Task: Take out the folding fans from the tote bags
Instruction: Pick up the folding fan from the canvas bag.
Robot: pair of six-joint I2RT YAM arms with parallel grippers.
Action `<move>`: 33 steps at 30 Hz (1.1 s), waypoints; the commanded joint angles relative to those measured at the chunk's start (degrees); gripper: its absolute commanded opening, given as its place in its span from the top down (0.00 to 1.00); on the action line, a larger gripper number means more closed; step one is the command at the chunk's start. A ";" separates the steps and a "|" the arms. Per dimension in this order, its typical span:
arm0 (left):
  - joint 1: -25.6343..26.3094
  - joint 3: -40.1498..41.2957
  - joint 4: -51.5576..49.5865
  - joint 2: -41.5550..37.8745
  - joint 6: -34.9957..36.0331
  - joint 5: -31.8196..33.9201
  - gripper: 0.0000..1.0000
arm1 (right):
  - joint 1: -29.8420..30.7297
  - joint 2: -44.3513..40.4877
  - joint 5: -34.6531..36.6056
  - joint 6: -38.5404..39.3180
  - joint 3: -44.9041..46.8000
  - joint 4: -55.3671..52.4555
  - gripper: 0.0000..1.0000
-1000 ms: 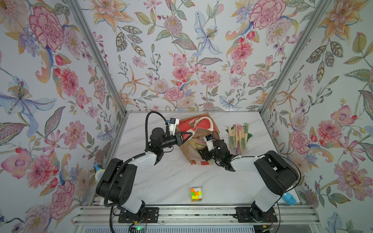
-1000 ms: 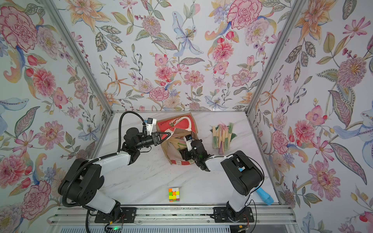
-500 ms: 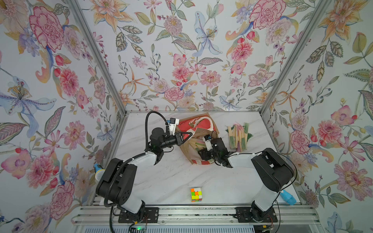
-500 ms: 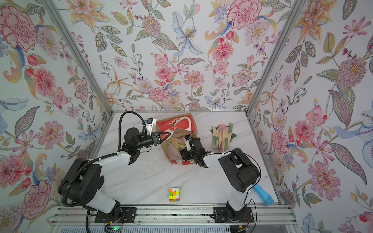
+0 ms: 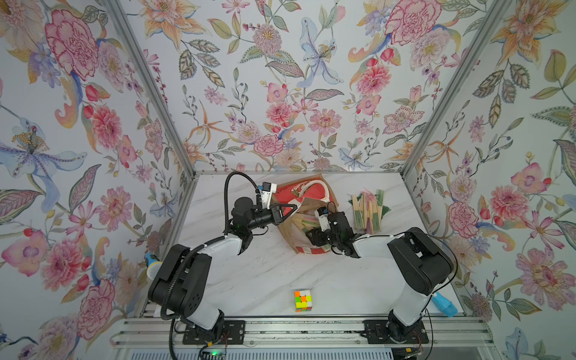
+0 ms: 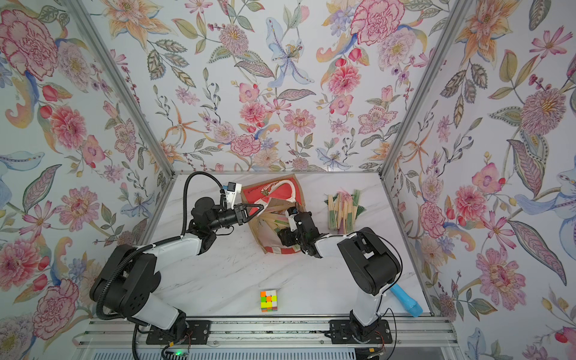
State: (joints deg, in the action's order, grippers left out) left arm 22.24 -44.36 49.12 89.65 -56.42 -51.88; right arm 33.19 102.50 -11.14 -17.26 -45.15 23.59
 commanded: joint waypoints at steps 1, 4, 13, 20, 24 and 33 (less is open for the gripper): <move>0.04 0.76 1.94 -0.65 -1.08 -0.42 1.00 | -1.00 1.50 -0.90 -1.66 1.38 0.44 0.42; 0.05 0.73 1.95 -0.76 -1.08 -0.42 1.00 | -1.14 1.89 -0.78 -1.78 1.59 0.39 0.45; 0.06 0.73 1.99 -0.81 -1.10 -0.44 1.00 | -1.23 3.08 -0.29 -1.99 1.93 1.01 0.55; 0.00 0.76 1.91 -0.78 -1.06 -0.43 1.00 | -1.23 2.35 -0.29 -1.99 2.38 1.26 0.69; 0.00 0.68 1.83 -0.71 -1.08 -0.43 1.00 | -1.31 1.22 -0.54 -2.17 2.76 1.38 0.75; 0.00 0.63 1.02 -0.61 -0.47 -0.29 1.00 | -1.34 -3.61 -3.58 -2.87 1.09 -5.30 0.79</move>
State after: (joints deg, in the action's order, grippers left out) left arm 22.24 -44.27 49.12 89.67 -56.40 -51.90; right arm 32.42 101.56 -12.82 -19.40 -43.44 24.03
